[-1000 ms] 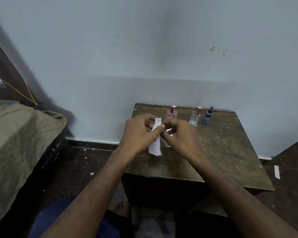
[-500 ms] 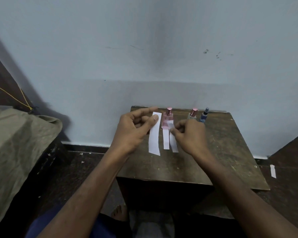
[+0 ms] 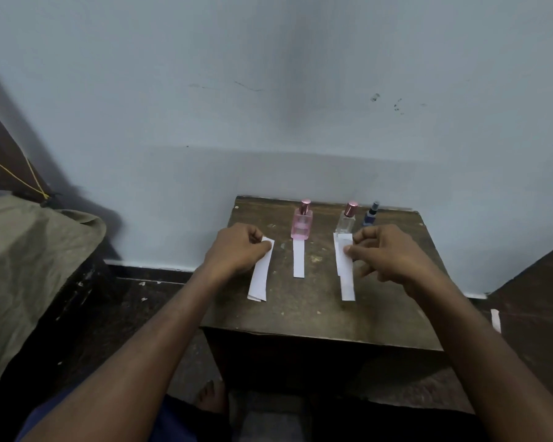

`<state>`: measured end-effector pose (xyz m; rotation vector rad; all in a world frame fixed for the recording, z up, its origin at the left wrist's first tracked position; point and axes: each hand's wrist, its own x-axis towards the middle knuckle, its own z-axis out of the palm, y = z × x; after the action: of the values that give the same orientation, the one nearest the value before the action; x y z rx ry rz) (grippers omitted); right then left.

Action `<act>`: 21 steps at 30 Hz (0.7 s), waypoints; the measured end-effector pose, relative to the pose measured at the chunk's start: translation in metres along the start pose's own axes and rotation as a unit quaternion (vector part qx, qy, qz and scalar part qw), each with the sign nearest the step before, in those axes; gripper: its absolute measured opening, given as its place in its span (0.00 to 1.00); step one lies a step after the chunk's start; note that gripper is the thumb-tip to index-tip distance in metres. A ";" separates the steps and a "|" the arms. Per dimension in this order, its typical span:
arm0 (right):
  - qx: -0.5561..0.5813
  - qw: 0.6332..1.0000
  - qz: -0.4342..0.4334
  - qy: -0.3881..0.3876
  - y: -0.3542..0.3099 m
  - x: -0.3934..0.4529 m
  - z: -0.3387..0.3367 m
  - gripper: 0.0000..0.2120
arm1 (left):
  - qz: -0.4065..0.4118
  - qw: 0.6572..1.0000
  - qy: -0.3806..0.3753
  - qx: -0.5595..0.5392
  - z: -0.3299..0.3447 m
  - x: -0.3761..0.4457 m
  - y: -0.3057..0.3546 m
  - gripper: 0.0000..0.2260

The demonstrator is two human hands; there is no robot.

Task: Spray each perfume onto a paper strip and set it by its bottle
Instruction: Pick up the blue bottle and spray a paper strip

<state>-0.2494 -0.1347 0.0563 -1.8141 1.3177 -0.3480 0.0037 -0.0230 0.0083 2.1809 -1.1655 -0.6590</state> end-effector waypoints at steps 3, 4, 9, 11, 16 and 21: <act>-0.022 0.999 0.027 0.008 0.014 0.010 -0.012 0.04 | -0.020 0.999 -0.009 0.038 0.002 0.005 -0.002 0.04; -0.022 0.999 0.031 0.011 0.018 0.013 -0.015 0.05 | -0.026 0.998 -0.008 0.050 0.003 0.006 -0.001 0.04; -0.043 0.998 0.033 0.034 0.027 0.027 -0.021 0.05 | -0.047 0.988 0.034 0.141 0.007 0.009 0.006 0.12; -0.087 0.995 0.038 0.034 0.031 0.035 -0.022 0.05 | -0.038 0.980 0.064 0.186 0.006 0.004 0.010 0.16; -0.164 0.985 0.056 0.012 0.042 0.046 -0.026 0.06 | 0.026 0.971 0.143 0.192 0.005 -0.004 0.021 0.15; -0.180 0.982 0.056 0.028 0.049 0.048 -0.031 0.06 | 0.080 0.971 0.165 0.156 0.010 -0.006 0.022 0.08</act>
<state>-0.2811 -0.1958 0.0260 -2.0237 1.5961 -0.1026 -0.0185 -0.0304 0.0174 2.3043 -1.3106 -0.0374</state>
